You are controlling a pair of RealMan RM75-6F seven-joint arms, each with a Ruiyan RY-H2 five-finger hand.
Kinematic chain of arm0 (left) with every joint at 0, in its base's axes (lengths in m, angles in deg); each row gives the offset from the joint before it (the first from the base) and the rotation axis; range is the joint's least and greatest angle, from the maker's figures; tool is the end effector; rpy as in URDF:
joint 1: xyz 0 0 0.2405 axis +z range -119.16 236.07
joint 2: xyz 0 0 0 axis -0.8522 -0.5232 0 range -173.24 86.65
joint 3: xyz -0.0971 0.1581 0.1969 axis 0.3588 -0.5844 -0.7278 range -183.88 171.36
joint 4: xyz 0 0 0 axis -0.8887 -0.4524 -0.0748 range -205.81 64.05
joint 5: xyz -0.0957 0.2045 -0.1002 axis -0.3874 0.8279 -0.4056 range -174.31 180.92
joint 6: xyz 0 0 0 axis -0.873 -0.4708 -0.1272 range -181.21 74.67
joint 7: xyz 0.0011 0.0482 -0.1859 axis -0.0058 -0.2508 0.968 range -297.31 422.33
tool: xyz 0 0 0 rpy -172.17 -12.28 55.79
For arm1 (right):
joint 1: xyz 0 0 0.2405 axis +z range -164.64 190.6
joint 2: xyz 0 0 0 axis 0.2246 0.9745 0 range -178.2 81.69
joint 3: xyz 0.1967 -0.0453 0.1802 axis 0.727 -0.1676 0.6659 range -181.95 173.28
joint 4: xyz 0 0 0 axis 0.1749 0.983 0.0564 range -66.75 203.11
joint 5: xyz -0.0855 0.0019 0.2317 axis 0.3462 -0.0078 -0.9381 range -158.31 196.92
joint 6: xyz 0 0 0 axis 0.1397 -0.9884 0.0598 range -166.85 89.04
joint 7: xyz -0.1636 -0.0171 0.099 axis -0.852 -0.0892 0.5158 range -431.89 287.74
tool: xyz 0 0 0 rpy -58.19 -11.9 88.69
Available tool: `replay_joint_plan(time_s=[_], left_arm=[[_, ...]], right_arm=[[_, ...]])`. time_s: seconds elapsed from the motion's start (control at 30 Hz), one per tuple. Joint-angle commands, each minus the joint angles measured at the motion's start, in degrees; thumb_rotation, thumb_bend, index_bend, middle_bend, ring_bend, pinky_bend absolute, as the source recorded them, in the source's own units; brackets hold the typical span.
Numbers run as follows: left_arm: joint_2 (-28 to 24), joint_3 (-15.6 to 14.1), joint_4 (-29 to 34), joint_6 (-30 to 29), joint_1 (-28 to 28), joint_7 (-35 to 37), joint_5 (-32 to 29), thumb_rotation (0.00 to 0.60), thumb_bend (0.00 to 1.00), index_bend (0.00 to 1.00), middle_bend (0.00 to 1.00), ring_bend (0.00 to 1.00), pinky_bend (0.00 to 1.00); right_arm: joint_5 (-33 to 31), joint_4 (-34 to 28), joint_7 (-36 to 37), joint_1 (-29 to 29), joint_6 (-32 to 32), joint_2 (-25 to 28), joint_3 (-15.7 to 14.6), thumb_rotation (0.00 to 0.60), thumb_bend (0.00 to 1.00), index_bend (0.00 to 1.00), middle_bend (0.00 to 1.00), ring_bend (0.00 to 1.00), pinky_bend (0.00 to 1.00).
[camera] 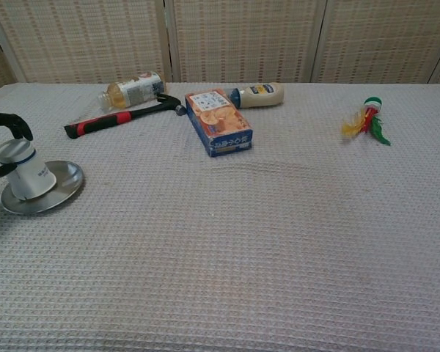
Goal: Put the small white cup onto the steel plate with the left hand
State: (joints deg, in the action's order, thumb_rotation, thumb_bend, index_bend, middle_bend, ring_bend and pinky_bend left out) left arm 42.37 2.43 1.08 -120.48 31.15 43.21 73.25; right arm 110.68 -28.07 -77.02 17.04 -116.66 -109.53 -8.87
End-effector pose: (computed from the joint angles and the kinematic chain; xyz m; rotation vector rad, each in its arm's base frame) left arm -0.3011 0.3892 0.0152 -1.5565 -0.7471 -0.7143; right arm -0.3374 -0.1887 0.0907 1.6250 -1.0041 0.7231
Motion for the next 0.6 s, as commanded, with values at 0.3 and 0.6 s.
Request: replay_joint_plan(time_s=[0.3, 0.6], left_arm=[[0.15, 0.66, -0.63, 0.68, -0.07, 0.16, -1.23, 0.600, 0.47, 0.57, 0.72, 0.70, 0.93], [-5.53, -0.17, 8.78, 6.05, -0.26, 6.12, -1.24, 0.600, 0.47, 0.57, 0.72, 0.70, 0.93]], right_arm=[[-0.10, 0.00, -0.22, 0.05, 0.16, -0.15, 0.00, 0.600, 0.17, 0.00, 0.00, 0.00, 0.00], [-0.30, 0.02, -0.26, 0.11, 0.36, -0.18, 0.03, 0.600, 0.17, 0.00, 0.00, 0.00, 0.00]])
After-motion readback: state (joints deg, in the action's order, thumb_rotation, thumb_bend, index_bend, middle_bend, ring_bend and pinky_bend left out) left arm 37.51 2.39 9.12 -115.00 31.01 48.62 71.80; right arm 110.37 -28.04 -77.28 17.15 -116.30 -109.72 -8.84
